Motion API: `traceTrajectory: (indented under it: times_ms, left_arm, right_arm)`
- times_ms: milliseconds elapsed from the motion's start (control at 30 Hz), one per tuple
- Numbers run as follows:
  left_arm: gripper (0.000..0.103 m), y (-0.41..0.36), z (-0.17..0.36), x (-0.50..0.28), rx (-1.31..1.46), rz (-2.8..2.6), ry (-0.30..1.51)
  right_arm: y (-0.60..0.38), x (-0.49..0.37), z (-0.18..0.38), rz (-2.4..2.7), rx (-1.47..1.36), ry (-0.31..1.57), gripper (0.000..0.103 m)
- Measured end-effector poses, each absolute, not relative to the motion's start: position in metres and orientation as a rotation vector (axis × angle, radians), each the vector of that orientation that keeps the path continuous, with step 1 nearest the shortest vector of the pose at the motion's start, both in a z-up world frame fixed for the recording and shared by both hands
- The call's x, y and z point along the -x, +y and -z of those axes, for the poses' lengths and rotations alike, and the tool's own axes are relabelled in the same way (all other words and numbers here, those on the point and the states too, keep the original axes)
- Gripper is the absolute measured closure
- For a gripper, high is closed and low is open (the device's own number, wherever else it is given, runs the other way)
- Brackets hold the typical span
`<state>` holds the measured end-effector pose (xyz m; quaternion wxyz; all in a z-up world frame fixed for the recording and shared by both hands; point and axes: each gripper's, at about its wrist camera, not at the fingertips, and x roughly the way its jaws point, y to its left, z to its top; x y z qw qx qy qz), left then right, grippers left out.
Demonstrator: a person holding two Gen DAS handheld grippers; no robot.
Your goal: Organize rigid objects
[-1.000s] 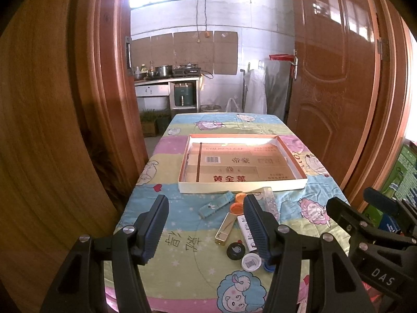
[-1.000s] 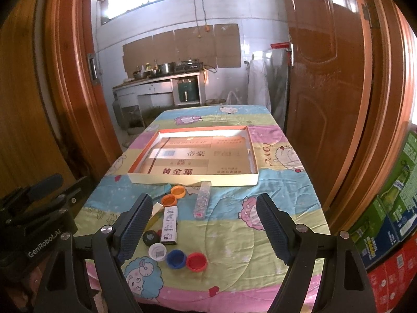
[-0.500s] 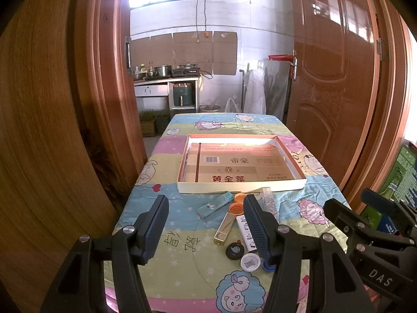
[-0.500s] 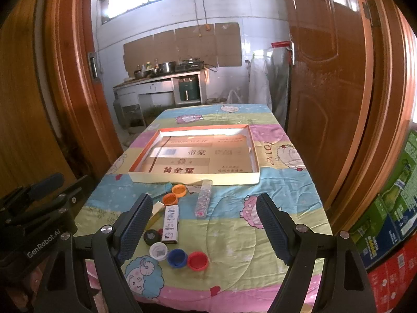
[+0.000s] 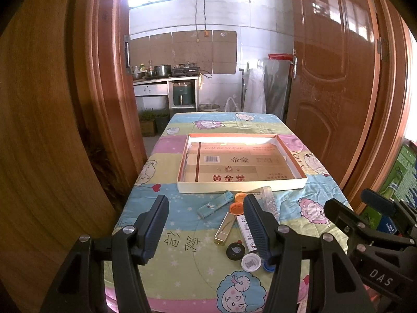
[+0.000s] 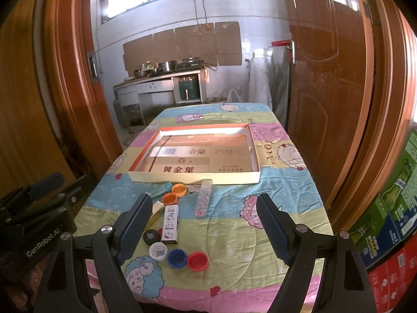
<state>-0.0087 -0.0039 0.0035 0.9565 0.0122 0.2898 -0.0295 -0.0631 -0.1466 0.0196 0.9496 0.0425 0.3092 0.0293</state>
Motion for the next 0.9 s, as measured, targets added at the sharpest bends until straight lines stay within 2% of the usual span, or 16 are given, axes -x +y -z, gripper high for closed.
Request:
traceTrajectory:
  times_ms: [600,900]
  left_arm:
    - [0.043,-0.004,0.003,-0.003,-0.027,0.061,0.621]
    - [0.043,0.002,0.032,-0.029,-0.032,0.083,0.704]
  right_arm:
    - [-0.146,0.055,-0.008,-0.058,-0.091,0.653,0.020]
    - [-0.150,0.040,0.011,-0.049,-0.106,0.711,0.020]
